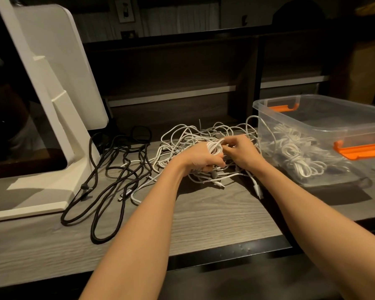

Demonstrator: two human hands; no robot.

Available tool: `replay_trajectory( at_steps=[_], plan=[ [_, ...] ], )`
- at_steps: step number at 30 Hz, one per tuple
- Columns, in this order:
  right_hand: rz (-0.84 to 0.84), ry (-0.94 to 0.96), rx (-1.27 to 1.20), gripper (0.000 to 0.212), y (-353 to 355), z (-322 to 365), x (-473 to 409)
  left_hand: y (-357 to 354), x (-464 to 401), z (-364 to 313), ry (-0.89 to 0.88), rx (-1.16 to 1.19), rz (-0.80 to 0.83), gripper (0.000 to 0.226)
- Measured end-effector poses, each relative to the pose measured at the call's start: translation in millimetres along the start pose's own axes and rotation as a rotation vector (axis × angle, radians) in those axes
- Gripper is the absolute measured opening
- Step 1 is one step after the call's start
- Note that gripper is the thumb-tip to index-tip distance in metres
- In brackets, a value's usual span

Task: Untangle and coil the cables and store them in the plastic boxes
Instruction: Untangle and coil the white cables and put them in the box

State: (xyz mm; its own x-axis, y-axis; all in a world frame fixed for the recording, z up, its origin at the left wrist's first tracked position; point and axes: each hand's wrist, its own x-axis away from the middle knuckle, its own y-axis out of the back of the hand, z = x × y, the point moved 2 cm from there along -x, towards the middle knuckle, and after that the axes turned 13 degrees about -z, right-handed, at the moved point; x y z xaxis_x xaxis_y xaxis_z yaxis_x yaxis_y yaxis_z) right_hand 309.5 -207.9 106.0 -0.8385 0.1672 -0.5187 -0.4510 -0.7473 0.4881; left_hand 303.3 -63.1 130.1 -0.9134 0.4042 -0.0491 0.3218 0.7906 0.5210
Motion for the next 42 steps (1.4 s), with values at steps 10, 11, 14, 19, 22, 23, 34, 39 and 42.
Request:
replay_trajectory(
  at_steps=[10,11,14,19,22,23,34,39,42],
  plan=[
    [-0.155,0.036,-0.503,0.015,13.5,16.6,6.7,-12.1,-12.3,6.5,0.022,-0.529,-0.397,0.01],
    [-0.168,0.033,-0.522,0.014,14.9,17.9,7.1,-10.8,-13.3,7.9,0.023,-0.55,-0.417,0.008],
    [-0.17,0.055,-0.492,0.014,18.7,22.5,7.9,-8.3,-16.3,14.8,0.028,-0.613,-0.458,0.011],
    [-0.08,0.073,-0.379,0.016,23.3,28.7,13.3,-3.6,-16.8,23.6,0.012,-0.664,-0.547,0.032],
    [0.044,0.004,-0.397,0.021,27.3,24.9,14.9,2.9,-18.1,28.7,-0.008,-0.653,-0.572,0.035],
    [0.064,-0.006,-0.4,0.022,28.8,23.8,15.1,5.6,-19.5,29.8,-0.022,-0.626,-0.559,0.033],
    [-0.034,-0.012,-0.144,0.018,20.9,8.9,7.4,-2.4,-9.4,9.7,-0.122,0.296,-0.467,0.036],
    [0.007,-0.11,-0.097,0.013,15.2,2.0,5.9,1.6,-9.0,5.6,-0.066,0.603,-0.542,0.042],
    [0.047,-0.266,-0.366,0.014,19.2,6.1,7.7,0.0,-6.9,1.9,-0.06,0.861,-0.409,0.04]
  ],
)
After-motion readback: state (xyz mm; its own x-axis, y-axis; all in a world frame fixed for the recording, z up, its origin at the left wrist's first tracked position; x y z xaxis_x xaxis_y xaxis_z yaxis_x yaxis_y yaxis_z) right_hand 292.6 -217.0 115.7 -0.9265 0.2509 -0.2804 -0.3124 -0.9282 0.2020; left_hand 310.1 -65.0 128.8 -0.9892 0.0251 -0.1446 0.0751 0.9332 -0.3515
